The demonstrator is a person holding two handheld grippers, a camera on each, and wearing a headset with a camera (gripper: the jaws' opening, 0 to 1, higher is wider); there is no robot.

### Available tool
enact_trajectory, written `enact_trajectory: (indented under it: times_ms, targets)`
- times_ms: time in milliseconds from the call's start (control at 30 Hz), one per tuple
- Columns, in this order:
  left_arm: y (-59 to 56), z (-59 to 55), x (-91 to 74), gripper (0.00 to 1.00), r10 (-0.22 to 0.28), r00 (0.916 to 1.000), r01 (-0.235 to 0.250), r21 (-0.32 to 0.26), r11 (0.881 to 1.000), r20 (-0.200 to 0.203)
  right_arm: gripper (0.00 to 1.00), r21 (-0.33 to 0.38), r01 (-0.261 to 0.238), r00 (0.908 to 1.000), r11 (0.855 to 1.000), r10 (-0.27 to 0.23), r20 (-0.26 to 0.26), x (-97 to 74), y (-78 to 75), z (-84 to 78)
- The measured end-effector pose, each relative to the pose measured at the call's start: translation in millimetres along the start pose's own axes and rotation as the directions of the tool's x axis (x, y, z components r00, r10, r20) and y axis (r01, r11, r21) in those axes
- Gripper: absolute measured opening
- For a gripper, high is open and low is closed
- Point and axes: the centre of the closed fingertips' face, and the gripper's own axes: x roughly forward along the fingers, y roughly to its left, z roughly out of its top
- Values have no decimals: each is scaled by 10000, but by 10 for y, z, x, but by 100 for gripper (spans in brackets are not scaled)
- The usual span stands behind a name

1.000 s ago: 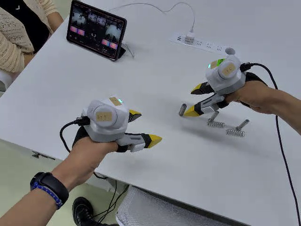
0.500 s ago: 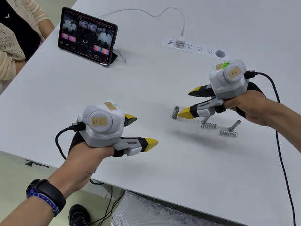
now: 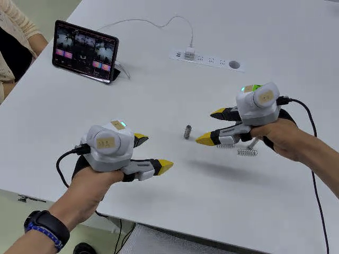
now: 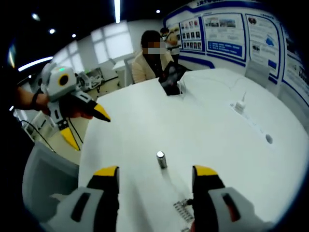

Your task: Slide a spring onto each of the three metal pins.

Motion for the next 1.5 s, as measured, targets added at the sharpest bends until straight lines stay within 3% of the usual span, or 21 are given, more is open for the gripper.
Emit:
enact_trajectory:
  times_ms: [267,633,1200,1500]
  targets:
    - [-28,74,70,59,-110,9999,110,211,9997,0,66,317,636,9969,9975,-650,451,-217,-1,-54]
    - [-61,141,108,59,-246,9997,247,382,9990,-33,70,995,1304,9854,9865,-1400,966,-448,4,-168]
    - [-258,256,244,59,-731,9972,742,785,9941,-177,74,2003,2033,9666,9584,-2290,1147,-751,69,-505]
    - [-386,261,352,60,-1102,9933,1131,999,9885,-339,75,2308,2286,9617,9458,-2562,974,-851,113,-718]
